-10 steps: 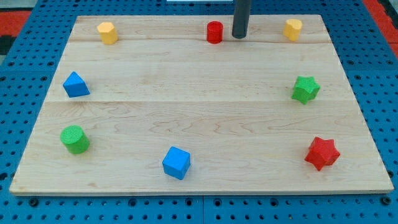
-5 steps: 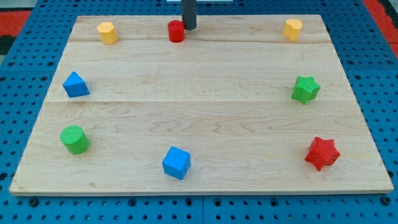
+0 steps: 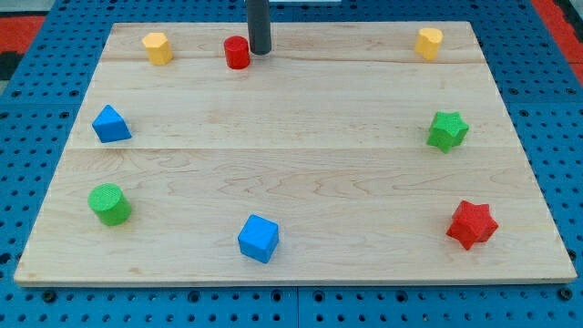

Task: Move red circle to yellow hexagon

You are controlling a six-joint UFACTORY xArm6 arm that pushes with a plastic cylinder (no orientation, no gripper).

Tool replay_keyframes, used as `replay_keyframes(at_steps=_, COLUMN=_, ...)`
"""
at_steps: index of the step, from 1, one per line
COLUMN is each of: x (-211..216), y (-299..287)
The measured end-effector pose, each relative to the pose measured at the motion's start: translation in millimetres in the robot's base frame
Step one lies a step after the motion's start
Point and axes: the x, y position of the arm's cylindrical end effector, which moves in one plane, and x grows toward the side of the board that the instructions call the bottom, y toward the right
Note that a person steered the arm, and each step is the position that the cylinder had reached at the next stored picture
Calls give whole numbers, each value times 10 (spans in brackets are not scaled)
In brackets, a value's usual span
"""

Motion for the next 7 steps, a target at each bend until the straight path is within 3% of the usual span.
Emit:
replay_keyframes(at_steps=3, x=38, y=-1072)
replay_keyframes(at_steps=5, x=356, y=-1017)
replay_keyframes(at_steps=6, x=377, y=-1264)
replay_keyframes(at_steps=7, x=345, y=-1155)
